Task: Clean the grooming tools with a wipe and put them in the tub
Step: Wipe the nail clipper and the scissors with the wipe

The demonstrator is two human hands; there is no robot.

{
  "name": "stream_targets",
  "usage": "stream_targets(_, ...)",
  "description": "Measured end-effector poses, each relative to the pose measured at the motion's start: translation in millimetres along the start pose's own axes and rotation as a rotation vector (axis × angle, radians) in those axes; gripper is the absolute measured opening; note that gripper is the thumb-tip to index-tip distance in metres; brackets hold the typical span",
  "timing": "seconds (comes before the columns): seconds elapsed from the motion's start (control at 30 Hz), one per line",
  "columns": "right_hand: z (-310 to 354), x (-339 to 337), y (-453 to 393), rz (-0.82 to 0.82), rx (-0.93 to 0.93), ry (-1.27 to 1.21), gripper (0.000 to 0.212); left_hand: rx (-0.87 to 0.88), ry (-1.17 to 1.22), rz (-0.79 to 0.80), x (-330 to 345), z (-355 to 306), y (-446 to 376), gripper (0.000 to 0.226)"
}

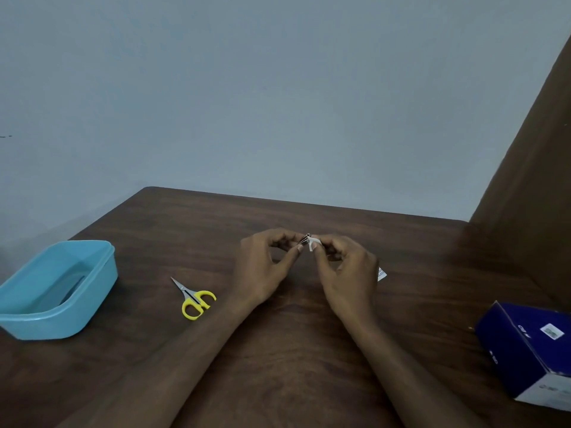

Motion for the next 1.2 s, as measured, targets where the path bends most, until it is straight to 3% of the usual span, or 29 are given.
stream_targets(0.13,0,0,0,0.003,0.014,0.025,0.013,-0.006,-0.062,-0.023,1,-3,1,0.02)
stream_targets(0.27,3,-17,2,-0.138,-0.006,0.061,0.017,-0.003,-0.056,-0.056,-1,-5,2,0.014)
stream_targets(0.47,3,8,-2,0.048,-0.093,0.23,0.026,0.012,-0.073,-0.043,2,-7,4,0.008)
stream_targets(0.67,15,15,-2,0.035,-0.225,0.402,0.021,0.01,-0.041,-0.061,-1,-7,3,0.01)
stream_targets(0.73,14,11,-2,0.03,-0.182,0.305,0.022,0.007,-0.019,-0.061,-2,-7,3,0.01)
stream_targets(0.87,-26,-6,1,-0.124,0.226,-0.135,0.014,-0.069,0.118,-0.109,-7,0,3,0.011)
stream_targets(0.97,-48,21,5,-0.001,0.453,-0.486,0.01,-0.103,0.202,-0.122,-7,3,2,0.01)
stream_targets(1.1,-31,45,3,0.148,0.413,-0.813,0.016,-0.099,0.159,-0.05,-2,2,1,0.009)
stream_targets(1.2,-28,50,5,0.197,0.397,-0.838,0.016,-0.133,0.11,-0.066,-4,6,3,0.009)
Point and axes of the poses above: each hand's wrist, its own y-axis away from the middle knuckle, its own x-axis out of the palm, z = x × y, the point moved 8 cm from there along -y, towards the middle knuckle, and after that the axes turned 13 degrees about z, right-handed, at the moved point
